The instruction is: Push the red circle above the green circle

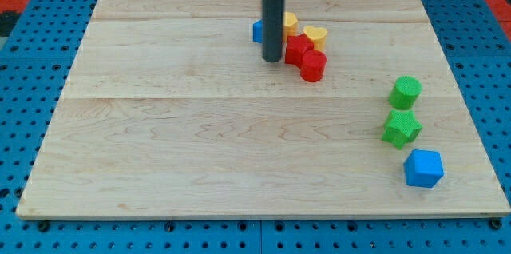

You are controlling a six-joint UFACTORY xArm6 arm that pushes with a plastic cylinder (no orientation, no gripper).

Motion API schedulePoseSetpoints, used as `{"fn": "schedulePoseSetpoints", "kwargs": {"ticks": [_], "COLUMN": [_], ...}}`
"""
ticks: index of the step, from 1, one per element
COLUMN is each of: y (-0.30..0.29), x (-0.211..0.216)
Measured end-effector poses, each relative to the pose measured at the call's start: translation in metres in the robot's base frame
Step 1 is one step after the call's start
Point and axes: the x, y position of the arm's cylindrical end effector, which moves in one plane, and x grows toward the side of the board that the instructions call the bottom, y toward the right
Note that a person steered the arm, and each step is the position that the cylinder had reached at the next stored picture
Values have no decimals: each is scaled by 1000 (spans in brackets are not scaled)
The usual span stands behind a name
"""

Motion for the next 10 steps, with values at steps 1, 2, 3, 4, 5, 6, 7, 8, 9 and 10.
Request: {"fn": "schedulePoseSetpoints", "kwargs": {"ticks": [1, 2, 3, 4, 5, 6, 7, 8, 9, 10], "y": [29, 30, 13, 79, 98, 81, 67, 64, 84, 99], "x": [28, 30, 46, 45, 45, 54, 63, 87, 78, 56]}}
